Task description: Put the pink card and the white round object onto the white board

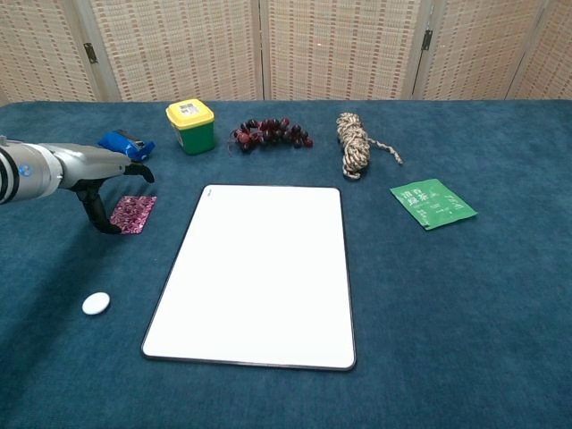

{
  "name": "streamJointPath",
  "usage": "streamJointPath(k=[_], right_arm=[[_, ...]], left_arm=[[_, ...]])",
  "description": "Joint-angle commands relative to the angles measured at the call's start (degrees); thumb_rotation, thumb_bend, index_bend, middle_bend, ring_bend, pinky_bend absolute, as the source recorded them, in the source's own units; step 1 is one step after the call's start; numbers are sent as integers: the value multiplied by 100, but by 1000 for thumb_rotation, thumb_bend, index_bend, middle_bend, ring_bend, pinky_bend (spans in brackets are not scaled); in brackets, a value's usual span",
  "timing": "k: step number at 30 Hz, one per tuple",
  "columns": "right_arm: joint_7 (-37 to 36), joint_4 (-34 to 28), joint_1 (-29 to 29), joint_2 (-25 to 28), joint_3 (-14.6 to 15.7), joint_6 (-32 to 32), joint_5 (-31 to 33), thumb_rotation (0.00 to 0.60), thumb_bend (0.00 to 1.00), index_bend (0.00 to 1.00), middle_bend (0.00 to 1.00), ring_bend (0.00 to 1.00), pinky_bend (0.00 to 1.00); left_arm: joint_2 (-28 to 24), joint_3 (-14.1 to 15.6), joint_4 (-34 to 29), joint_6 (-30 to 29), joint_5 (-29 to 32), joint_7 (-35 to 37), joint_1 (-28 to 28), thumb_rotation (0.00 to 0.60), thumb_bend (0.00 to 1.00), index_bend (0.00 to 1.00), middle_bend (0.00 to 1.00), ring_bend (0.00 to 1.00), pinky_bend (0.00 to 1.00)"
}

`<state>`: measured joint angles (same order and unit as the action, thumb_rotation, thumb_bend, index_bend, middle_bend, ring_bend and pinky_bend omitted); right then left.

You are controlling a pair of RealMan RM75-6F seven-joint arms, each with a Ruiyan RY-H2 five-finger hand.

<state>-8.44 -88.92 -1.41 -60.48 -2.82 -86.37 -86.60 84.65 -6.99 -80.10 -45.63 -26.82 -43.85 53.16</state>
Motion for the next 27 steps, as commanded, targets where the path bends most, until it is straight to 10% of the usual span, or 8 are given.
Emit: streamJointPath(k=[1, 27], right_arm=[[-12, 17, 4, -7, -3, -6, 4, 600, 351, 107, 142, 216, 21], [-121, 128, 24, -36, 2, -47, -41, 600, 350, 122, 142, 214, 20]], left_arm=[[-3, 41, -8, -3, 64, 48, 42, 600, 312, 145, 0, 0, 0], [79, 325, 121, -112, 189, 496, 104, 600, 316, 176, 0, 0, 0]])
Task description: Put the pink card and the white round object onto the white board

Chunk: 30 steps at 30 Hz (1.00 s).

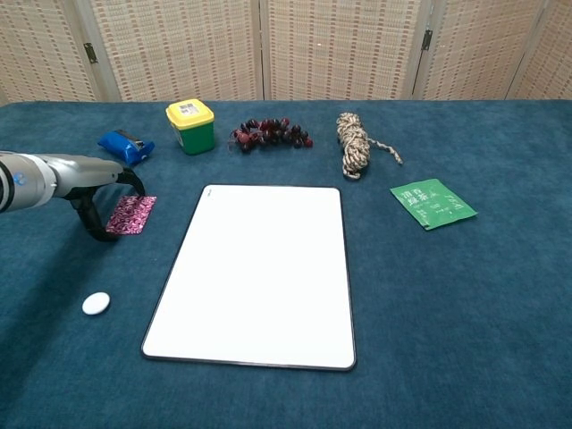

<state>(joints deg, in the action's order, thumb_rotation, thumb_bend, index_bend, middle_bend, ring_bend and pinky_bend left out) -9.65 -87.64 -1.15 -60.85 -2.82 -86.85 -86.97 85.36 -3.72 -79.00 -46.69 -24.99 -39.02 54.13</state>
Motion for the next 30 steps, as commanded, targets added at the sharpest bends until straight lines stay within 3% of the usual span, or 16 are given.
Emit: streamJointPath(k=[1, 17, 30], right_arm=[[-1, -2, -5, -1, 2, 4, -8, 600, 350, 123, 142, 214, 20], [50, -36, -18, -1, 1, 33, -2, 600, 351, 127, 142, 214, 20], [123, -75, -39, -8, 5, 73, 6, 600, 351, 132, 142, 214, 20]], left_arm=[[20, -6, 25, -19, 5, 31, 10, 600, 316, 182, 0, 0, 0], [95, 16, 115, -81, -204, 232, -31, 600, 323, 255, 0, 0, 0], [-178, -88, -653, -443, -866, 190, 58, 600, 323, 256, 7, 0, 0]])
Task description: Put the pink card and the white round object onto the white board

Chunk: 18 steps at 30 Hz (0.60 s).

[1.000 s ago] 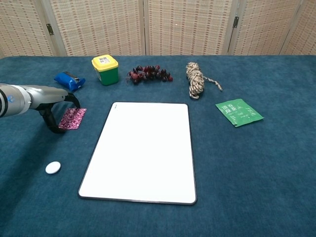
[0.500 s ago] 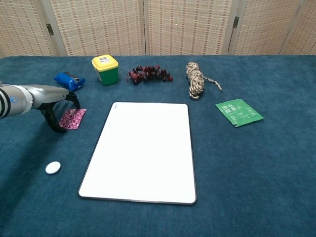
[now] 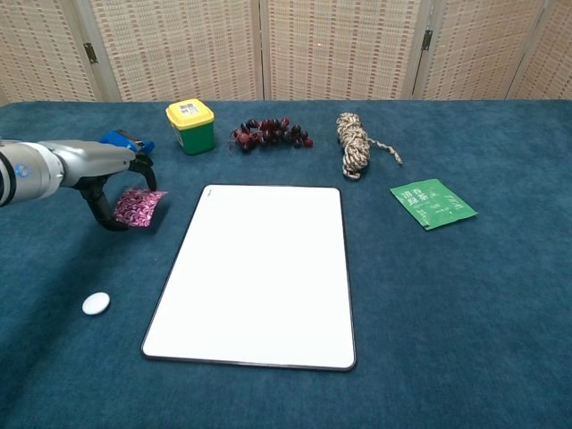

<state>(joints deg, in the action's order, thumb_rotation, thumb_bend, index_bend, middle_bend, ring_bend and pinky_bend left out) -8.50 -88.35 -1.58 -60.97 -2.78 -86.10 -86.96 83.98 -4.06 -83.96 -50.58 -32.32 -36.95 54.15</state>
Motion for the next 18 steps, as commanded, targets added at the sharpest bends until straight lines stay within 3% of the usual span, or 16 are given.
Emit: streamJointPath(k=[1, 8, 18], right_arm=[[19, -11, 10, 9, 1, -6, 12, 600, 351, 132, 142, 214, 20], [28, -39, 55, 33, 10, -45, 41, 600, 351, 132, 142, 215, 21], [0, -34, 111, 47, 8, -83, 89, 600, 351, 132, 142, 215, 20]], left_arm=[[-48, -86, -247, -38, -193, -10, 90, 600, 323, 256, 7, 0, 0], [145, -187, -500, 43, -471, -108, 359, 600, 323, 256, 8, 0, 0], [711, -197, -344, 103, -499, -370, 737, 600, 323, 250, 7, 0, 0]])
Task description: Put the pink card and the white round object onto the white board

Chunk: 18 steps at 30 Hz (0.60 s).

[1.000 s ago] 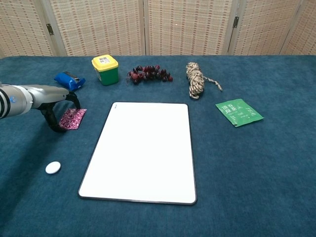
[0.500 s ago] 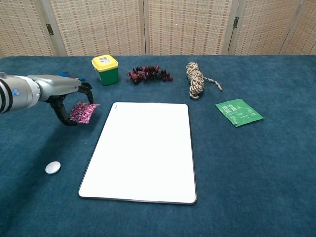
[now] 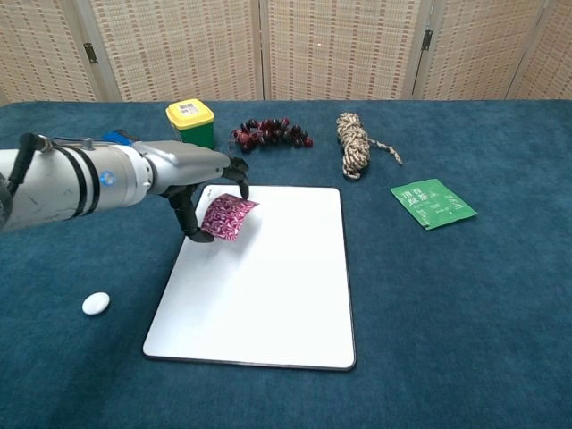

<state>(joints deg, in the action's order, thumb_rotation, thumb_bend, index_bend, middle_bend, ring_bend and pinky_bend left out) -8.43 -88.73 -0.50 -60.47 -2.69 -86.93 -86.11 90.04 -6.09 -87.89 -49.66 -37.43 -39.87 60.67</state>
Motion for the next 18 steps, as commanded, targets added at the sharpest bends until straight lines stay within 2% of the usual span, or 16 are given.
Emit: streamJointPath(k=[1, 5, 8, 13, 18], right_arm=[[-13, 8, 5, -5, -2, 1, 7, 600, 351, 132, 142, 216, 20], [-36, 19, 18, 3, -10, -16, 17, 600, 351, 132, 142, 216, 20], [-45, 18, 22, 10, -16, -20, 21, 600, 351, 132, 142, 215, 20], [-31, 3, -11, 8, -23, 9, -12, 600, 351, 132, 142, 215, 21], [42, -45, -71, -6, -25, 48, -82, 600, 351, 132, 142, 215, 21]], left_arm=[[146, 11, 64, 12, 27, -110, 120, 600, 323, 239, 7, 0, 0], [178, 26, 31, -54, 35, -122, 148, 600, 305, 117, 7, 0, 0], [92, 84, -76, -156, -62, -91, 88, 600, 299, 91, 7, 0, 0], [-242, 286, -413, -425, -399, 37, -166, 600, 299, 156, 7, 0, 0], [-649, 627, -869, -763, -832, 64, -499, 600, 310, 218, 8, 0, 0]])
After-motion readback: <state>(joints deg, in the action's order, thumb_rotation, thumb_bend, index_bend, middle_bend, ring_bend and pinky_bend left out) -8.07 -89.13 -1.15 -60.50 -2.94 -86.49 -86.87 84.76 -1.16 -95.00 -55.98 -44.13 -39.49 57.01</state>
